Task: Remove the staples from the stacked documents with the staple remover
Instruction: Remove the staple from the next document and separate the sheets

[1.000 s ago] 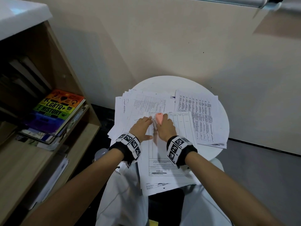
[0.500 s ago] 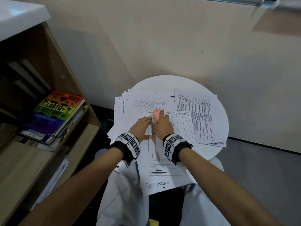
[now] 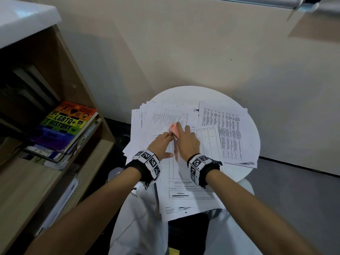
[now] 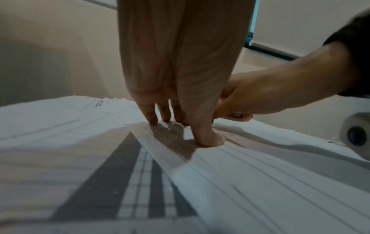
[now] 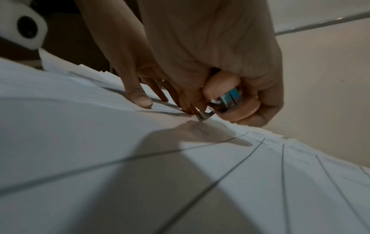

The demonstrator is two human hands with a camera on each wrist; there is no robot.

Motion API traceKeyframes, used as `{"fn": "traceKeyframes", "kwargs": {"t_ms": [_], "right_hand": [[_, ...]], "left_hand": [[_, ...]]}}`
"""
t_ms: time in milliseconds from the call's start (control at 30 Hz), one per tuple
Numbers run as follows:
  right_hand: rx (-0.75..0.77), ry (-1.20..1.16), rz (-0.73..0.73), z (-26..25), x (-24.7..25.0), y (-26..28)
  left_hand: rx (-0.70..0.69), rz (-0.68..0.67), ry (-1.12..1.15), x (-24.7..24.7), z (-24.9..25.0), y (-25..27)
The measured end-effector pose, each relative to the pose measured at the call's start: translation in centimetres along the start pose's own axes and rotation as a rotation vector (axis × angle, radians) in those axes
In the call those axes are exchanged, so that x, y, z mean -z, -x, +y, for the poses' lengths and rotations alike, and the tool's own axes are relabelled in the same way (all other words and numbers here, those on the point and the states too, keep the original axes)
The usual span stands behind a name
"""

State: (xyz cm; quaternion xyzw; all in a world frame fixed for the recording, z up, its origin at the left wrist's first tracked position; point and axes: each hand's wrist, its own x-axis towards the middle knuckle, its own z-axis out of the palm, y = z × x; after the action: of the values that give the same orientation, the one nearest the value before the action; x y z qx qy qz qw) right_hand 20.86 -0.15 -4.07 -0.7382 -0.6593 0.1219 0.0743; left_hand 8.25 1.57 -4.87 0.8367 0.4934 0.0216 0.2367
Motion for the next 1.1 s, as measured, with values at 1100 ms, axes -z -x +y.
{"fn": "traceKeyframes", "kwargs": {"t_ms": [1100], "right_hand": [[-0.332, -0.534, -0.092, 9.0, 2.3, 0.8]], "left_hand": [[-0.069, 0.028, 0.013, -3.6, 7.0, -3.5]]}}
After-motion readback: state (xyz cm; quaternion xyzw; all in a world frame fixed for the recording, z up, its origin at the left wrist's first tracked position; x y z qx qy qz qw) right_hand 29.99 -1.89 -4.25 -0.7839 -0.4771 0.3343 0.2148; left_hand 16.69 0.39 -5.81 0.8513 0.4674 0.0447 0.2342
